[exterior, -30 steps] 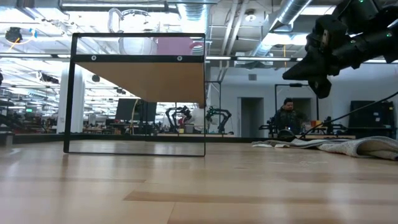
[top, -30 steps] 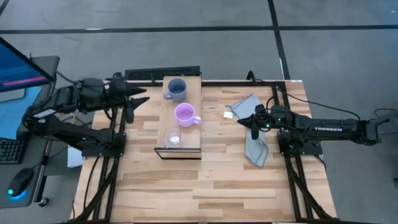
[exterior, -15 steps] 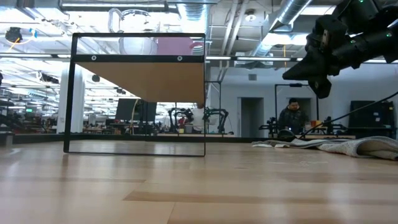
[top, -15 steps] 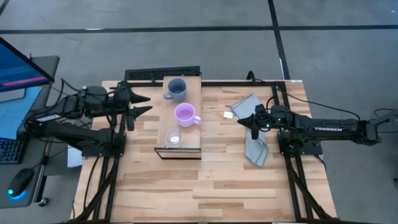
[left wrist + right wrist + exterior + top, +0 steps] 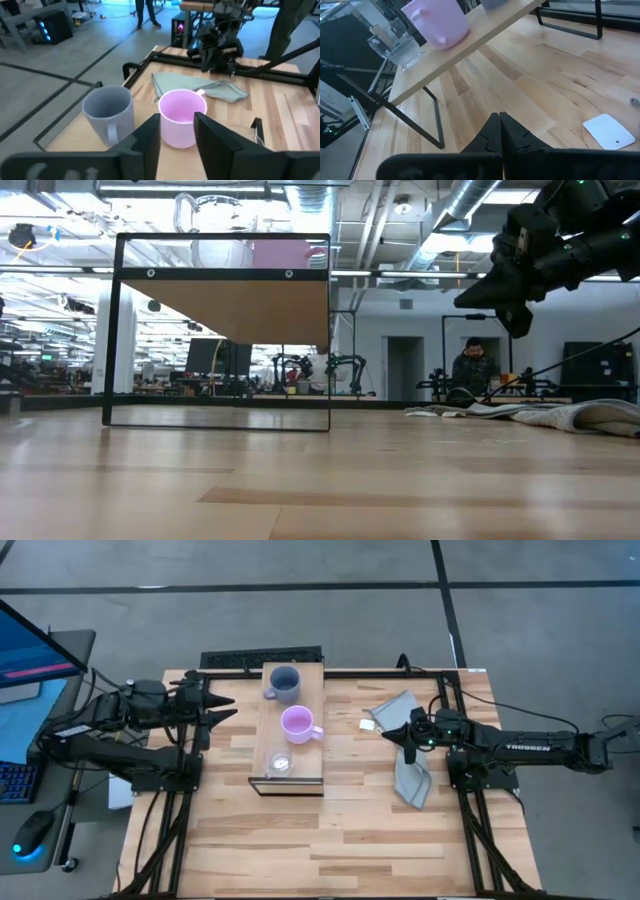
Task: Stack small to large cups/mugs on shelf
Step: Return to Home Position
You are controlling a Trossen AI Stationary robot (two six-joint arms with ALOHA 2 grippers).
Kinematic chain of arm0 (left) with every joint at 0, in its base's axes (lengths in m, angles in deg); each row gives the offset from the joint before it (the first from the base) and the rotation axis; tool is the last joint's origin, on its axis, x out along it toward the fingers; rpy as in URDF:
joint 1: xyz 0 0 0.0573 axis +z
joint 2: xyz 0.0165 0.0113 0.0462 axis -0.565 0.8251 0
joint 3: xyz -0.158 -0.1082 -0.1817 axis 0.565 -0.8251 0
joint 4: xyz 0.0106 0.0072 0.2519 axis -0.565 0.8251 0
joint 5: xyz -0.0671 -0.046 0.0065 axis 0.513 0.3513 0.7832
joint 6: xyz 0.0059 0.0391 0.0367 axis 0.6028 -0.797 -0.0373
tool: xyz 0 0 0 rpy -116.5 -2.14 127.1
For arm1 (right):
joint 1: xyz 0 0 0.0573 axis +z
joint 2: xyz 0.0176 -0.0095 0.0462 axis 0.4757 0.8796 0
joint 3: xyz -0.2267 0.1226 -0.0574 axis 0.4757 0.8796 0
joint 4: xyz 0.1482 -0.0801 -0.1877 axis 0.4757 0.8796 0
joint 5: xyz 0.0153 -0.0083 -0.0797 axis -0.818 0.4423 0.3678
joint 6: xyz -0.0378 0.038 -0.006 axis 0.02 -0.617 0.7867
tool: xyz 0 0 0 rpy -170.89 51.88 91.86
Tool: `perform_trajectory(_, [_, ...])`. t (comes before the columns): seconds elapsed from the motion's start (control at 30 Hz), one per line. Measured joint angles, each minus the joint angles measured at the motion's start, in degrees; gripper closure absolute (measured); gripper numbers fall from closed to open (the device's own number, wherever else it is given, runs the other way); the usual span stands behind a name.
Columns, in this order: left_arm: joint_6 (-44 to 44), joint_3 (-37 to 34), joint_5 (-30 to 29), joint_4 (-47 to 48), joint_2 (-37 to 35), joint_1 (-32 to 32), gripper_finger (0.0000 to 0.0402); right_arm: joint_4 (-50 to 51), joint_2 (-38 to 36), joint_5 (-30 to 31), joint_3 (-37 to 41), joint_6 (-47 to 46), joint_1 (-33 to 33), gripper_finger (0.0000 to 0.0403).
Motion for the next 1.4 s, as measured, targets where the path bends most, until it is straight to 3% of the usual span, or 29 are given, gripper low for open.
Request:
perform_trajectory(0.13, [0.45, -2.33, -0.89, -1.42, -1.26, 0.00, 0.0328, -2.05, 0.00, 0.00, 0.00, 1.07, 0.00, 0.0397])
perform_trajectory(0.37, [3.17, -17.60, -1.36, -13.37, -12.38, 0.00, 0.0371, -5.51, -0.13, 1.11, 0.00, 4.81, -1.26, 0.0397])
perform_trajectory(0.7, [7.39, -30.99, -11.12, -17.70, -26.95, 0.00, 0.0395, -7.03, -0.19, 0.72, 0.00, 7.72, -7.05, 0.0397])
perform_trajectory(1.03, [7.98, -38.90, -15.69, -25.19, -28.35, 0.02, 0.0395, -7.47, -3.40, -1.81, 0.25, 11.30, -12.85, 0.0397])
perform_trajectory(1.17, [8.19, -40.52, -18.61, -26.82, -28.48, 0.02, 0.0396, -9.52, -4.74, -3.42, 4.21, 9.33, -15.79, 0.0397])
perform_trajectory(1.3, [7.94, -43.01, -19.50, -30.14, -28.81, 0.02, 0.0396, -18.11, -6.96, -5.33, 8.65, 7.26, -17.58, 0.0397])
perform_trajectory(1.4, [8.68, -45.13, -20.86, -31.64, -28.76, 0.02, 0.0396, -17.85, -8.33, -5.27, 10.02, 6.96, -18.42, 0.0397])
